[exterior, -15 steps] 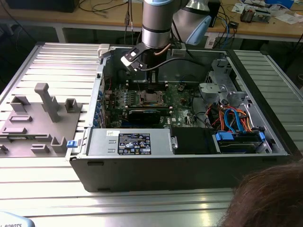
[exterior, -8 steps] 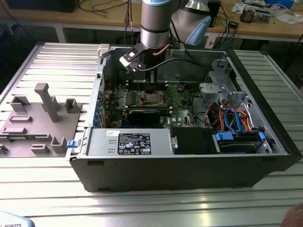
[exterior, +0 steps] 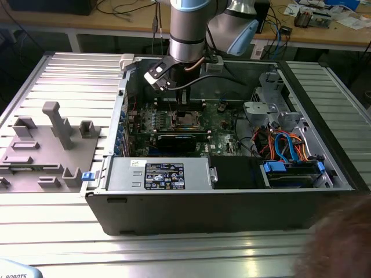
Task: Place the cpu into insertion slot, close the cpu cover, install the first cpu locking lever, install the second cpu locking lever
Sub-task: 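Close the cpu cover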
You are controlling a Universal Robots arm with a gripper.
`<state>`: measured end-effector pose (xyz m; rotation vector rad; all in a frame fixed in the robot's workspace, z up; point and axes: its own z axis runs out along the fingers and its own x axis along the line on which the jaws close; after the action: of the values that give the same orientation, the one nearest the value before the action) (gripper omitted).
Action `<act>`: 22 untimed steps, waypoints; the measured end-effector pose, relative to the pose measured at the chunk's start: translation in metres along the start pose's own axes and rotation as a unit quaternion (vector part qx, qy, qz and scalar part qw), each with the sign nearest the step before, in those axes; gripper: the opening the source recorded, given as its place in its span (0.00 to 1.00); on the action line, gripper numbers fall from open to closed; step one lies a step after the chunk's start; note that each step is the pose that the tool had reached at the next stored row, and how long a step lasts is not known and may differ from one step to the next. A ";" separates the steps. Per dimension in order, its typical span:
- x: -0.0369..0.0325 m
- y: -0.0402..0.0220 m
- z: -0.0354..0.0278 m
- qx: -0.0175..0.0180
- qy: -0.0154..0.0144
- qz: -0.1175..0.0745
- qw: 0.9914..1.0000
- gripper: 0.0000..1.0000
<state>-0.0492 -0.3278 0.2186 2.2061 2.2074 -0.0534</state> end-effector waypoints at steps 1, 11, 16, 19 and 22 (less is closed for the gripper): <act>0.0000 0.0000 0.0004 0.000 0.000 0.000 1.000 0.11; 0.0002 -0.0008 0.0056 0.000 0.000 0.000 1.000 0.11; 0.0003 -0.0012 0.0070 0.000 0.000 0.000 1.000 0.11; 0.0003 -0.0015 0.0077 0.000 0.000 0.000 1.000 0.11; 0.0004 -0.0016 0.0091 0.000 0.000 0.000 1.000 0.11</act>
<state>-0.0509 -0.3278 0.2095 2.2062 2.2073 -0.0535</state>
